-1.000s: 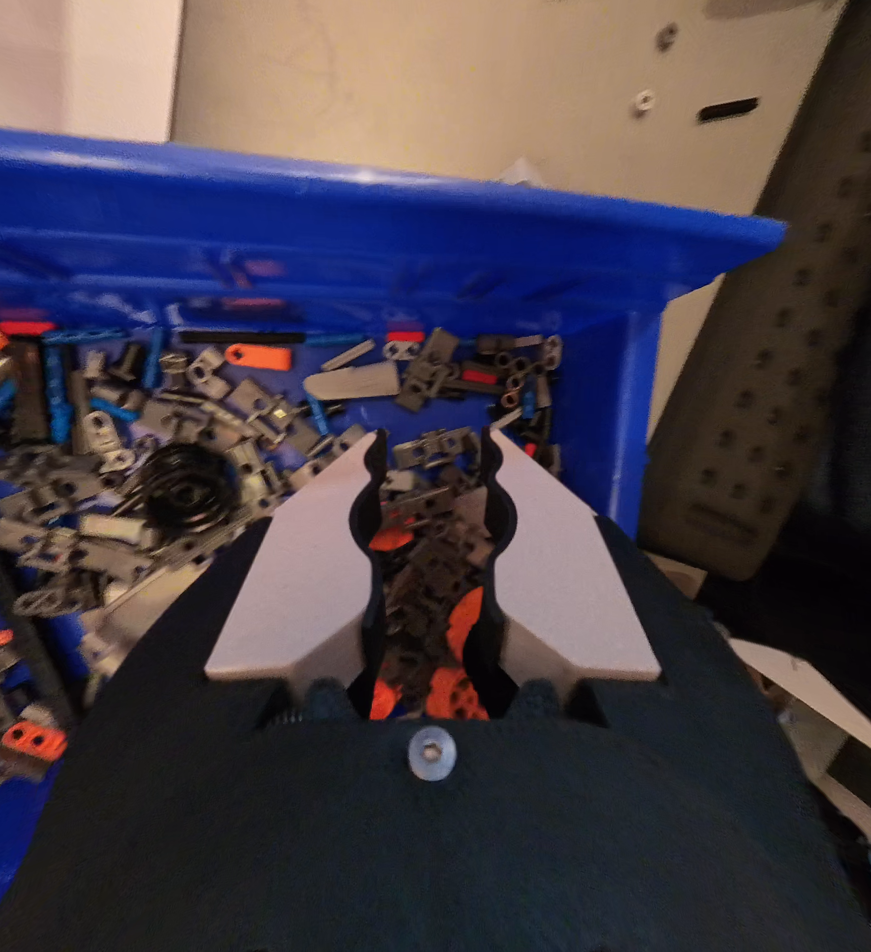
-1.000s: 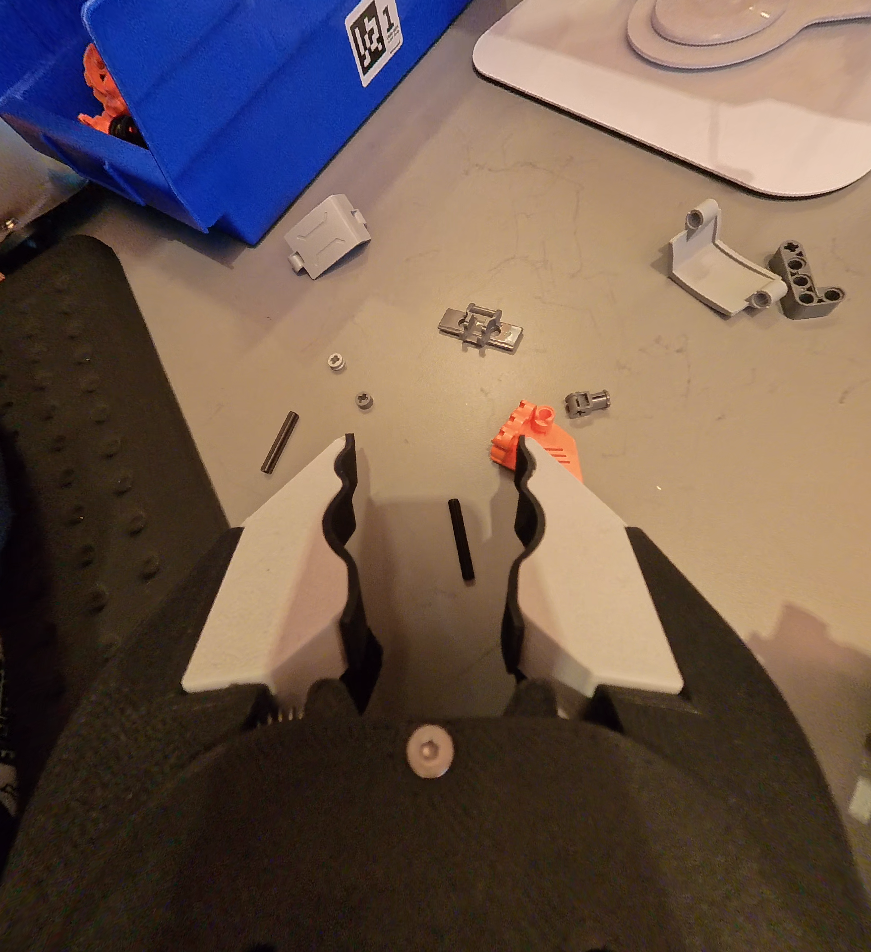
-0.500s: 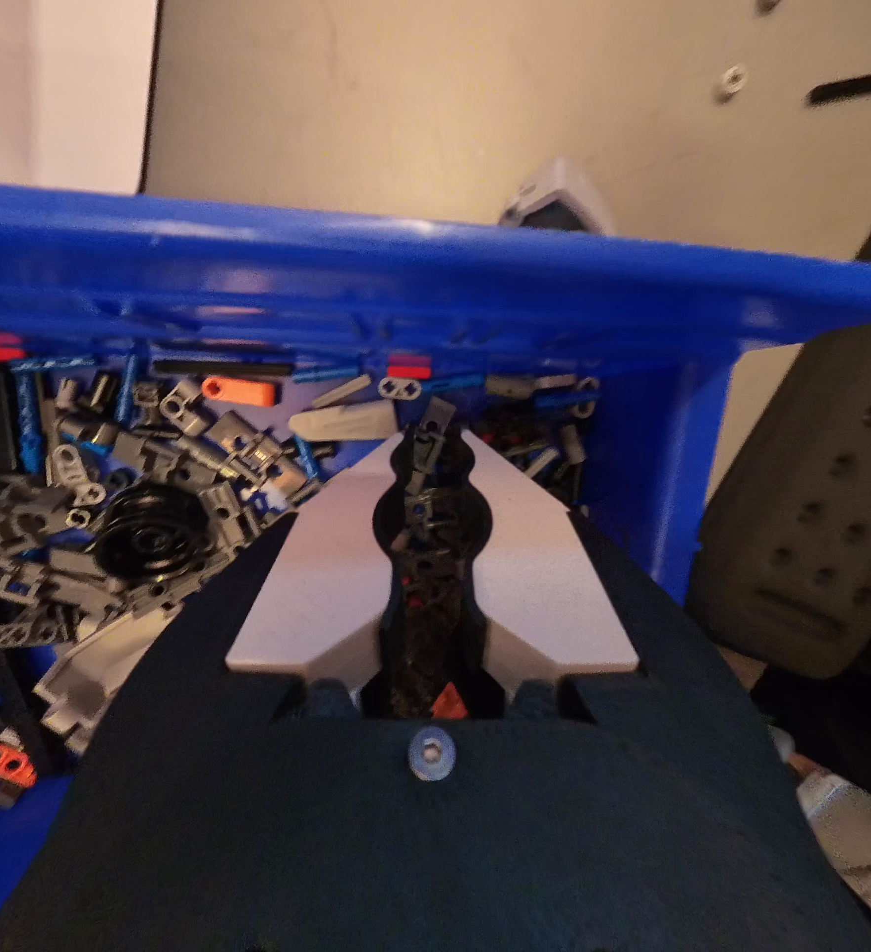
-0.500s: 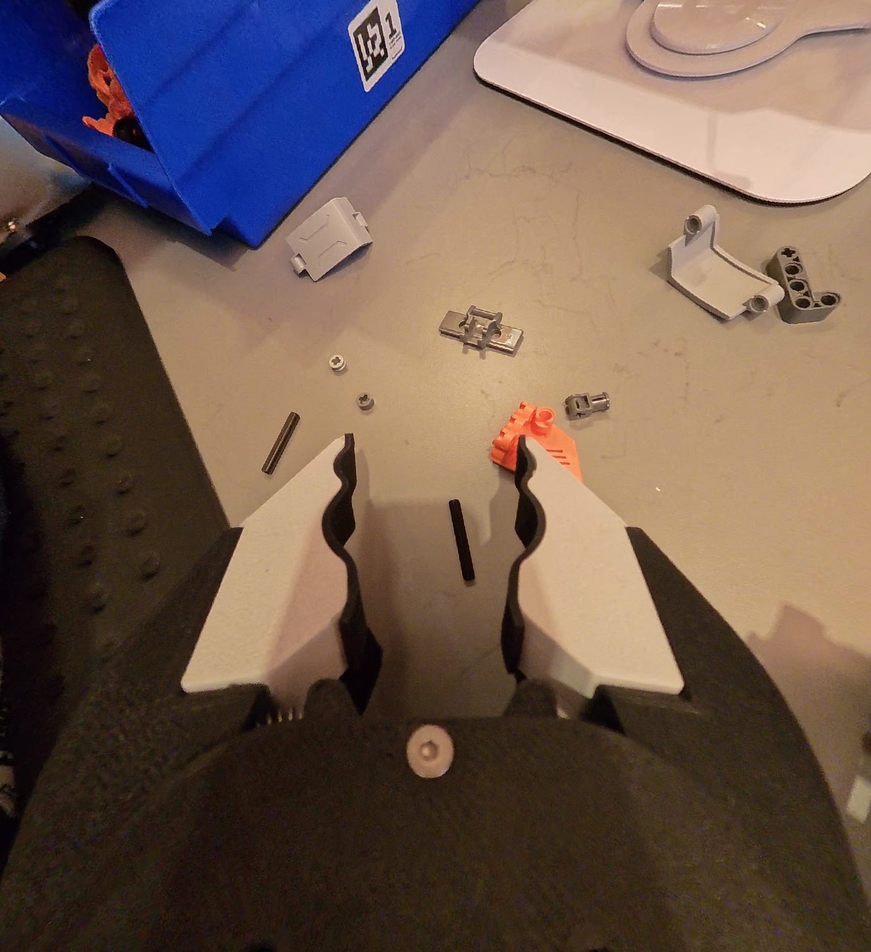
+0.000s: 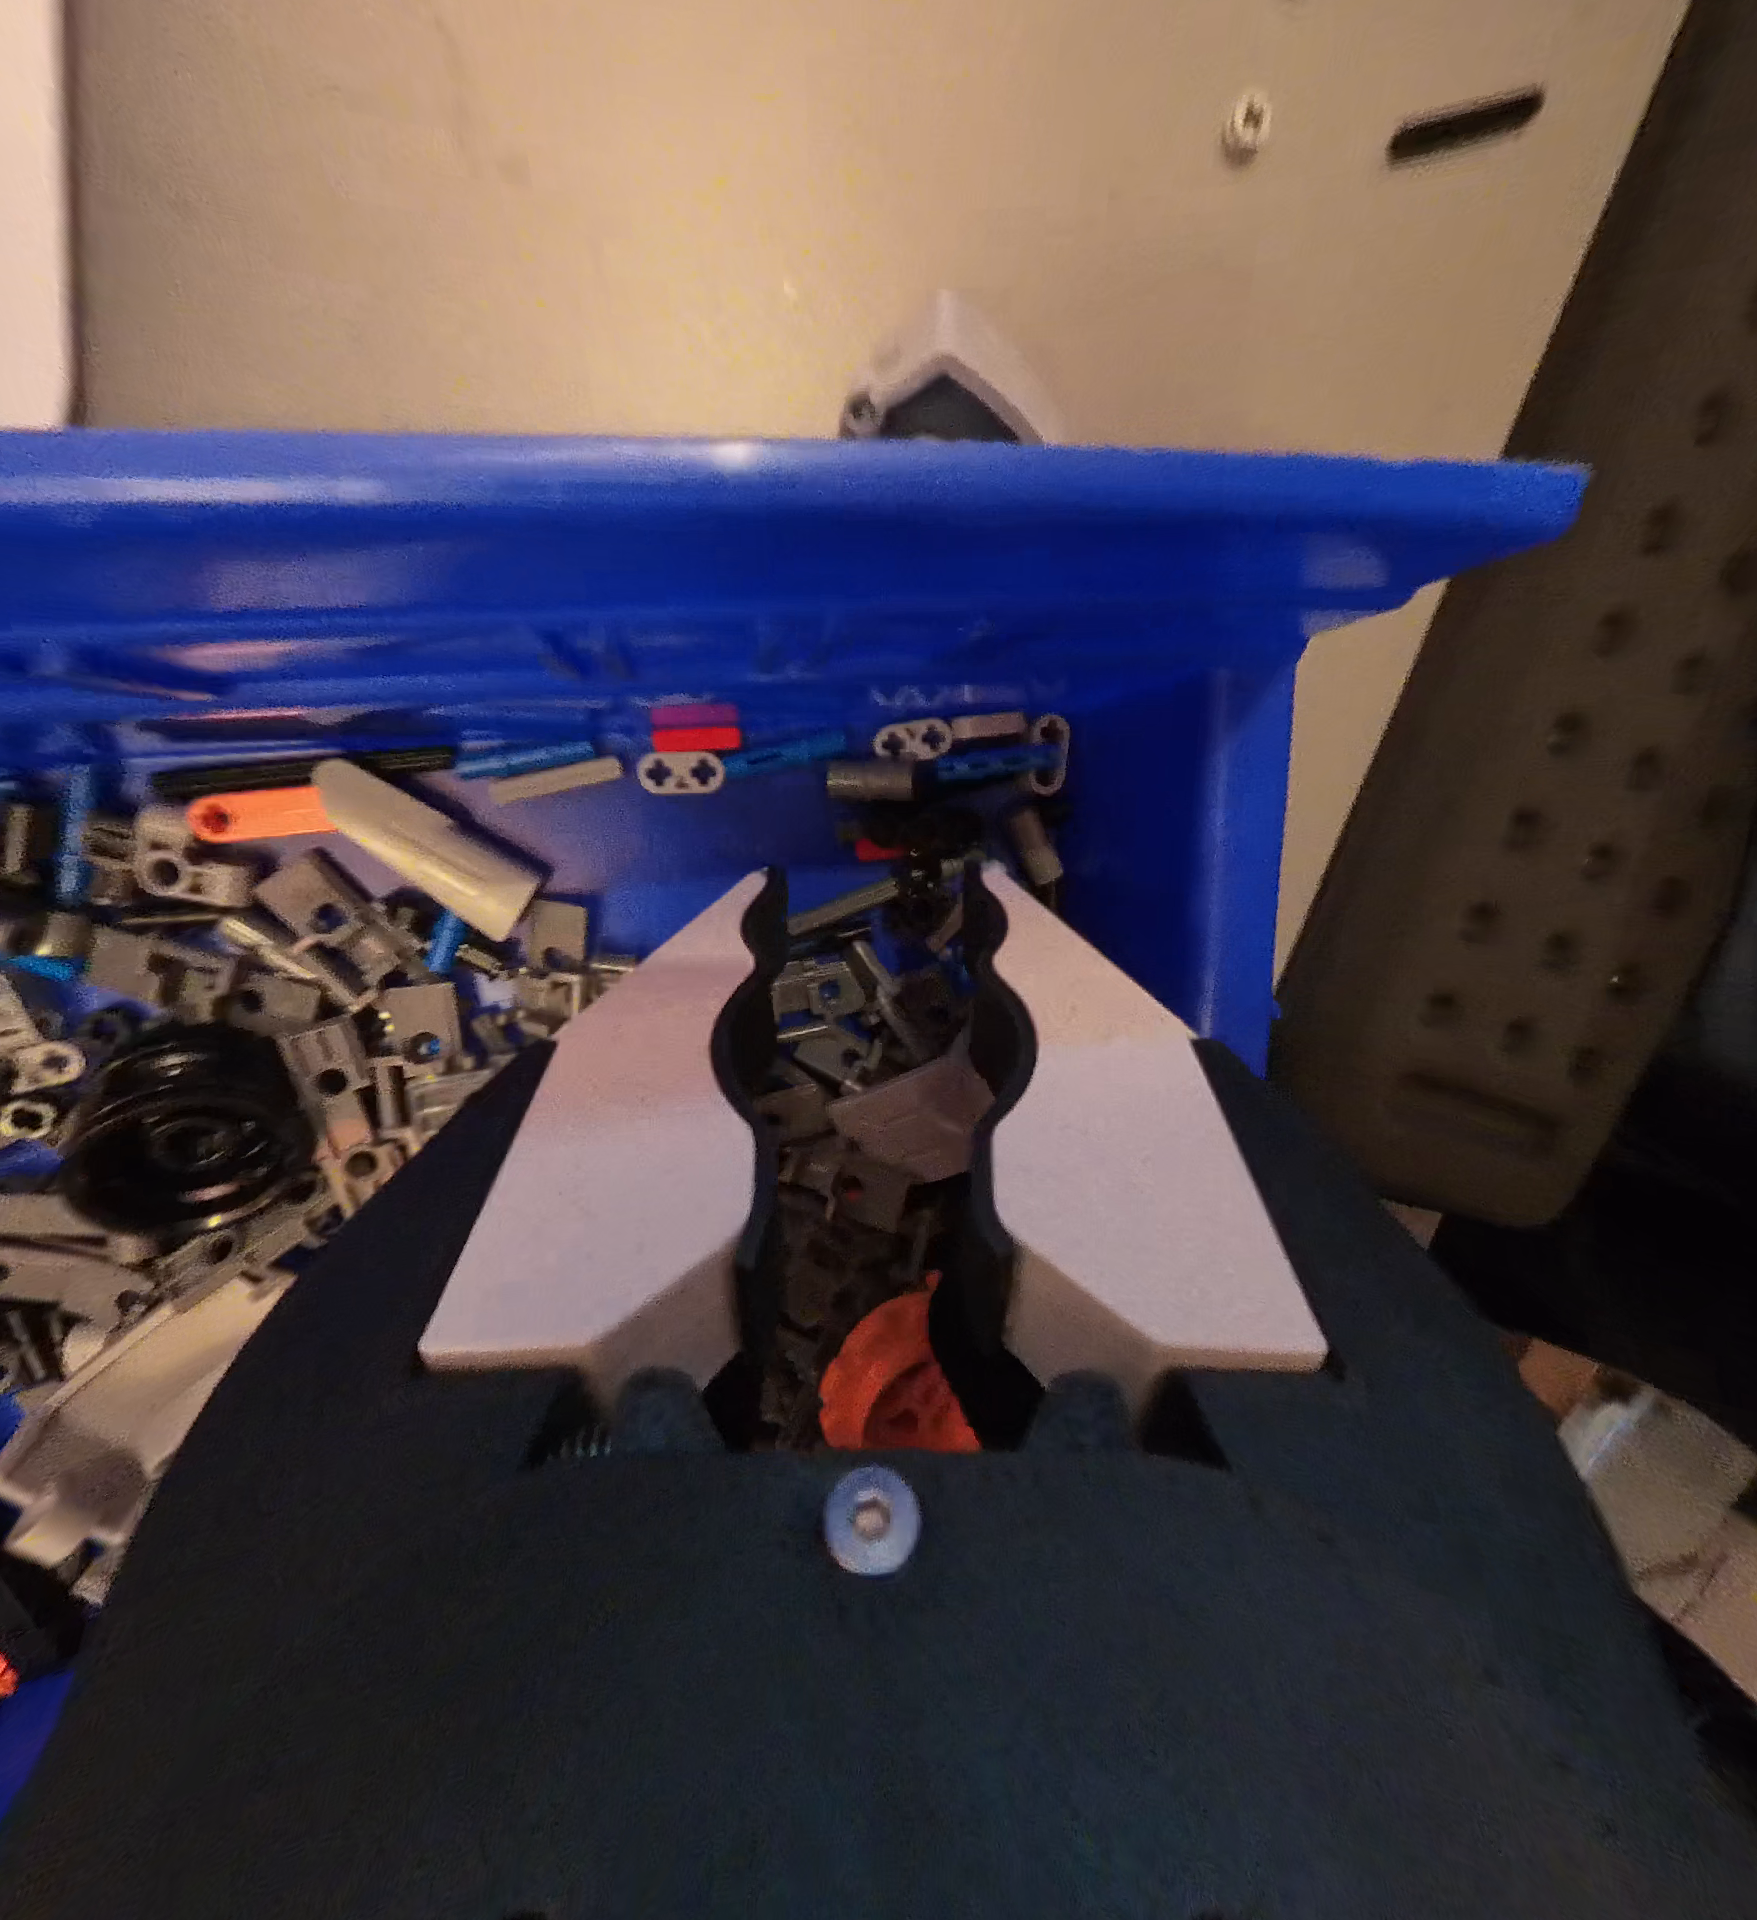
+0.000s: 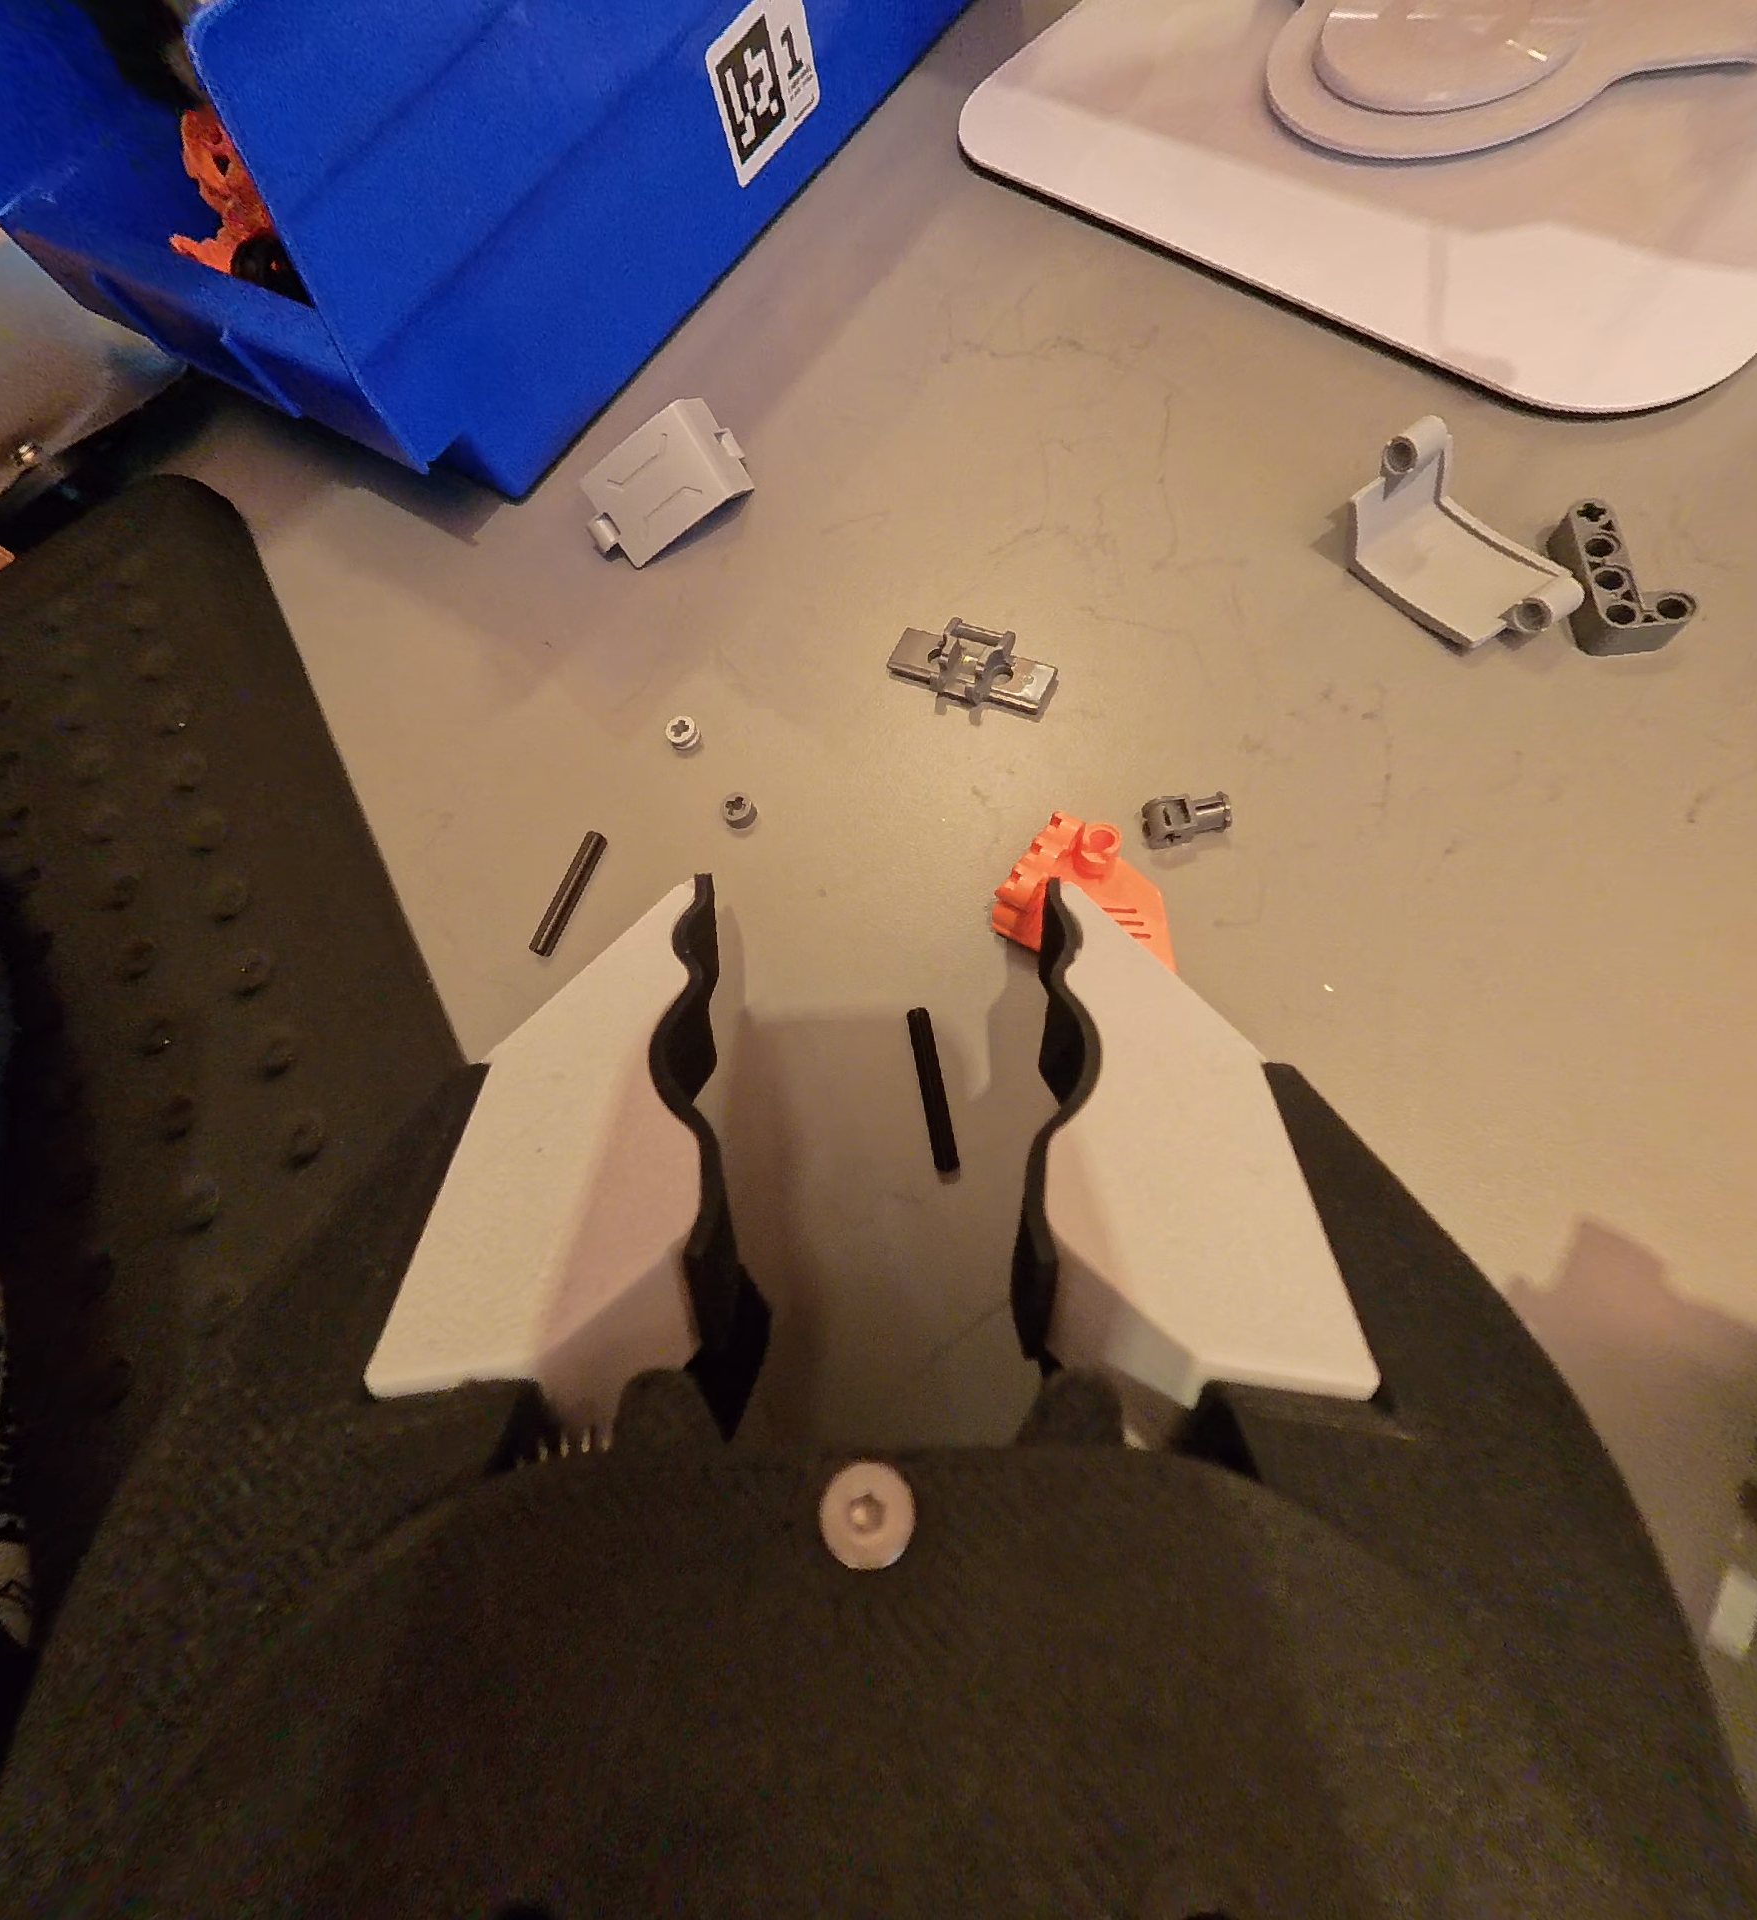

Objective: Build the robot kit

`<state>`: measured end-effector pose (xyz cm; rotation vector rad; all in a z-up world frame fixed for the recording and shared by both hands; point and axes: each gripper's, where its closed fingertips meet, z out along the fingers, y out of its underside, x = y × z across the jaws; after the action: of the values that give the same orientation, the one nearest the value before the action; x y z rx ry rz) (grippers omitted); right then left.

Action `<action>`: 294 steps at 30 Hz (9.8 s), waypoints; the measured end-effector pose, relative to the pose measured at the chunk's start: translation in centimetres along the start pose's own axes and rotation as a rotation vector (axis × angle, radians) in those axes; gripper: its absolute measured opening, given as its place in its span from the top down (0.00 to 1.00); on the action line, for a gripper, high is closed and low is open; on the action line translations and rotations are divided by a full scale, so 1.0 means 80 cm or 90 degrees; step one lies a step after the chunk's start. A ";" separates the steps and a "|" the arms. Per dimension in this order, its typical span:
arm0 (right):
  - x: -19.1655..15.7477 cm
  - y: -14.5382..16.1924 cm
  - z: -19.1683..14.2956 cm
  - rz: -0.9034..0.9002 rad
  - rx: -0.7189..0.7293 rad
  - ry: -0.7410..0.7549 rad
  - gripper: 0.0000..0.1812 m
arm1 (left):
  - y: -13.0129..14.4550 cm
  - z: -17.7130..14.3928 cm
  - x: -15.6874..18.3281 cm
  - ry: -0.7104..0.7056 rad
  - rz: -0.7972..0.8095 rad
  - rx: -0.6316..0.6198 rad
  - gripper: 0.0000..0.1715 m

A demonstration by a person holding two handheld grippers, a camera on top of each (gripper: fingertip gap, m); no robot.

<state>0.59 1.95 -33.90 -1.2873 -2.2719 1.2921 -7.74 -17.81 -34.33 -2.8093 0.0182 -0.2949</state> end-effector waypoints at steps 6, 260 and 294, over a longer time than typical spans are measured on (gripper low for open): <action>0.000 0.000 0.000 -0.001 0.002 0.001 0.67 | 0.002 0.011 -0.013 -0.022 -0.024 0.005 0.96; -0.004 -0.012 -0.009 -0.016 0.048 -0.006 0.65 | 0.111 -0.041 0.004 0.060 0.051 -0.284 0.73; -0.003 -0.010 -0.008 -0.019 0.041 -0.002 0.65 | 0.027 -0.093 -0.141 -0.127 -0.037 -0.018 0.87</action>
<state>0.63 1.91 -32.87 -1.2269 -2.2239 1.3464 -20.25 -21.64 -30.34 -2.8568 -0.1046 -0.0257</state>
